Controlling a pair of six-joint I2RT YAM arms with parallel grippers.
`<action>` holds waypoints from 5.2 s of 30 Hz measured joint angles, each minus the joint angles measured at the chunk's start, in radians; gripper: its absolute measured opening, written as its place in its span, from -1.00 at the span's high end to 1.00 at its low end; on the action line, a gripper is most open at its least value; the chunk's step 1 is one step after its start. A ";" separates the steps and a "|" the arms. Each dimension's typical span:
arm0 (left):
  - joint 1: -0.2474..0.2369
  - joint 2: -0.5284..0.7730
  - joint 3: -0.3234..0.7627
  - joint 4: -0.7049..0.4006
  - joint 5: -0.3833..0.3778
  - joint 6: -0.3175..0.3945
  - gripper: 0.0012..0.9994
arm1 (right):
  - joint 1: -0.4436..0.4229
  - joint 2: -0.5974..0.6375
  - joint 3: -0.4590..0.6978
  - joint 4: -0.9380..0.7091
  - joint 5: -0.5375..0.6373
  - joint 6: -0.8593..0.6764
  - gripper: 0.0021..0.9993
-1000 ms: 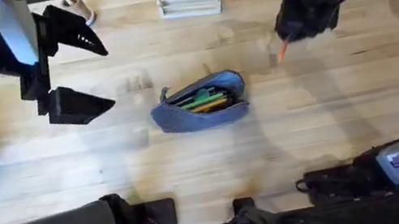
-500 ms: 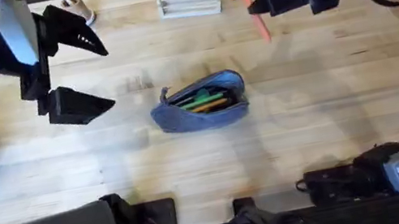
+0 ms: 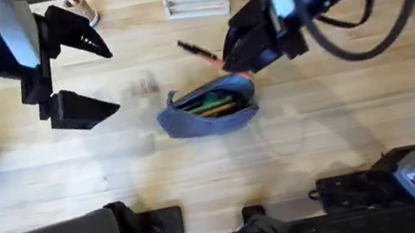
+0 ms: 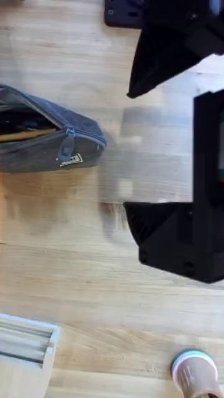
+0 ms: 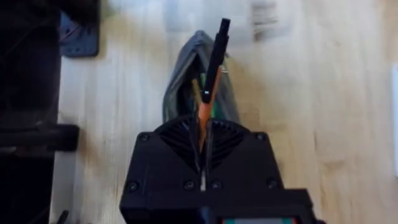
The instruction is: Unzip the bag, pick up the pens from the table one at a time and place them inside, then zip the bag closed.
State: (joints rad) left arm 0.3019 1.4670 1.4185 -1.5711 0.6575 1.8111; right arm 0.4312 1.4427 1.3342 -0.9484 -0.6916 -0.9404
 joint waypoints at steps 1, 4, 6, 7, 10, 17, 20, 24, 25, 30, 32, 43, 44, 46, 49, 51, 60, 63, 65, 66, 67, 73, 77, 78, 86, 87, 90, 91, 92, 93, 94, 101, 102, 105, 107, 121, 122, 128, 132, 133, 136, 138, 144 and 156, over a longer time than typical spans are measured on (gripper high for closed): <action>0.000 0.000 0.000 0.000 0.000 0.000 -0.99 | 0.014 0.015 0.000 -0.008 0.001 -0.019 0.94; 0.000 0.000 0.000 0.000 0.000 0.000 -0.99 | 0.055 0.067 0.000 -0.026 0.004 -0.067 0.94; 0.000 0.000 0.000 0.000 0.000 0.000 -0.99 | 0.077 0.106 0.000 -0.030 0.019 -0.087 0.94; 0.000 0.000 0.000 0.000 0.000 0.000 -0.99 | 0.089 0.131 0.000 -0.033 0.036 -0.095 0.94; 0.000 0.000 0.000 0.000 0.000 0.000 -0.99 | 0.117 0.194 0.000 -0.049 0.116 -0.113 0.94; 0.000 0.000 0.000 0.000 0.000 0.000 -0.99 | 0.168 0.299 0.000 -0.043 0.305 -0.138 0.94; 0.000 0.000 0.000 0.000 0.000 0.000 -0.99 | 0.175 0.306 0.000 -0.035 0.331 -0.142 0.94; 0.000 0.000 0.000 0.000 0.000 0.000 -0.99 | 0.175 0.312 0.000 -0.012 0.342 -0.144 0.94; 0.000 0.000 0.000 0.000 0.000 0.000 -0.99 | 0.175 0.314 0.000 -0.001 0.345 -0.145 0.94; 0.000 0.000 0.000 0.000 0.000 0.000 -0.99 | 0.182 0.342 0.000 0.037 0.336 -0.145 0.94; 0.000 0.000 0.000 0.000 0.000 0.000 -0.99 | 0.193 0.357 0.000 0.040 0.330 -0.145 0.94; 0.000 0.000 0.000 0.000 0.000 0.000 -0.99 | 0.221 0.378 0.001 0.036 0.317 -0.141 -0.38; 0.000 0.000 0.000 0.000 0.000 0.000 -0.99 | 0.221 0.378 0.001 0.034 0.316 -0.137 -0.66; 0.000 0.000 0.000 0.000 0.000 0.000 -0.99 | 0.221 0.378 0.001 0.027 0.304 -0.127 -0.97; 0.000 0.000 0.000 0.000 0.000 0.000 -0.99 | 0.221 0.376 0.001 0.027 0.297 -0.114 -0.99; 0.000 0.000 0.000 0.000 0.000 0.000 -0.99 | 0.221 0.370 0.001 0.029 0.295 -0.107 -0.99; 0.000 0.000 0.000 0.000 0.000 0.000 -0.99 | 0.221 0.262 0.001 0.036 0.287 -0.006 -0.99; 0.002 0.000 0.000 0.000 0.000 0.000 -0.99 | 0.221 0.210 0.002 0.035 0.283 0.068 -1.00; 0.009 0.000 0.000 0.000 0.000 0.010 -0.99 | 0.221 0.178 0.009 0.036 0.280 0.131 -1.00; 0.014 0.000 0.000 0.000 0.000 0.018 -0.99 | 0.221 0.162 0.015 0.036 0.279 0.168 -1.00; 0.019 0.000 -0.001 0.000 0.000 0.027 -0.99 | 0.221 0.148 0.024 0.036 0.279 0.207 -1.00; 0.039 0.000 -0.064 0.023 0.003 0.125 -0.99 | 0.221 0.089 0.074 0.080 0.268 0.452 -1.00; 0.041 0.000 -0.148 0.087 0.008 0.179 -0.99 | 0.221 0.092 0.078 0.168 0.228 0.671 -1.00; 0.041 0.000 -0.169 0.104 0.009 0.187 -0.99 | 0.221 0.097 0.078 0.189 0.220 0.715 -1.00; 0.041 0.000 -0.328 0.259 0.055 0.211 -0.99 | 0.221 0.201 0.078 0.268 0.192 1.036 -1.00; 0.041 0.000 -0.343 0.274 0.061 0.213 -0.99 | 0.221 0.217 0.078 0.268 0.190 1.071 -1.00; 0.041 0.000 -0.379 0.306 0.072 0.216 -0.99 | 0.221 0.266 0.078 0.269 0.189 1.179 -1.00; 0.041 0.000 -0.392 0.318 0.077 0.215 -0.99 | 0.221 0.282 0.078 0.272 0.189 1.216 -1.00; 0.041 0.000 -0.404 0.329 0.080 0.212 -0.99 | 0.221 0.299 0.078 0.274 0.188 1.250 -1.00; 0.041 0.000 -0.415 0.340 0.081 0.207 -0.99 | 0.221 0.316 0.078 0.279 0.186 1.281 -1.00; 0.041 0.000 -0.424 0.349 0.082 0.200 -0.99 | 0.221 0.332 0.078 0.285 0.183 1.309 -1.00; 0.041 0.000 -0.445 0.364 0.084 0.164 -0.99 | 0.231 0.396 0.078 0.365 0.124 1.404 -1.00; 0.041 0.000 -0.445 0.364 0.084 0.153 -0.99 | 0.235 0.400 0.078 0.371 0.120 1.408 -1.00; 0.041 0.000 -0.445 0.364 0.084 0.119 -0.99 | 0.251 0.416 0.078 0.377 0.111 1.419 -1.00; 0.041 0.000 -0.445 0.364 0.085 0.096 -0.99 | 0.262 0.426 0.078 0.381 0.107 1.422 -1.00; 0.041 0.000 -0.446 0.350 0.087 0.054 -0.99 | 0.288 0.434 0.078 0.398 0.099 1.436 0.54; 0.041 0.000 -0.445 0.348 0.087 0.054 -0.99 | 0.288 0.434 0.078 0.399 0.099 1.435 0.77; 0.041 0.000 -0.446 0.330 0.088 0.050 -0.99 | 0.285 0.434 0.078 0.398 0.099 1.438 0.94; 0.041 0.000 -0.446 0.330 0.092 0.050 -0.99 | 0.274 0.434 0.078 0.398 0.096 1.438 0.94; 0.041 0.000 -0.446 0.330 0.097 0.050 -0.99 | 0.269 0.434 0.078 0.398 0.091 1.438 0.94; 0.041 0.000 -0.446 0.330 0.117 0.050 -0.99 | 0.250 0.434 0.078 0.399 0.066 1.423 0.94; 0.041 0.000 -0.446 0.325 0.129 0.050 -0.99 | 0.242 0.434 0.078 0.398 0.050 1.403 0.94; 0.041 0.000 -0.446 0.294 0.142 0.050 -0.99 | 0.238 0.394 0.078 0.387 0.036 1.361 0.94; 0.041 0.000 -0.488 0.315 0.166 0.046 -0.99 | 0.236 0.311 0.078 0.386 0.078 1.343 0.94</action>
State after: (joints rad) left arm 0.3428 1.4670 0.9305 -1.2564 0.8235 1.8573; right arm 0.6670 1.7535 1.4120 -0.5622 -0.6141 0.4027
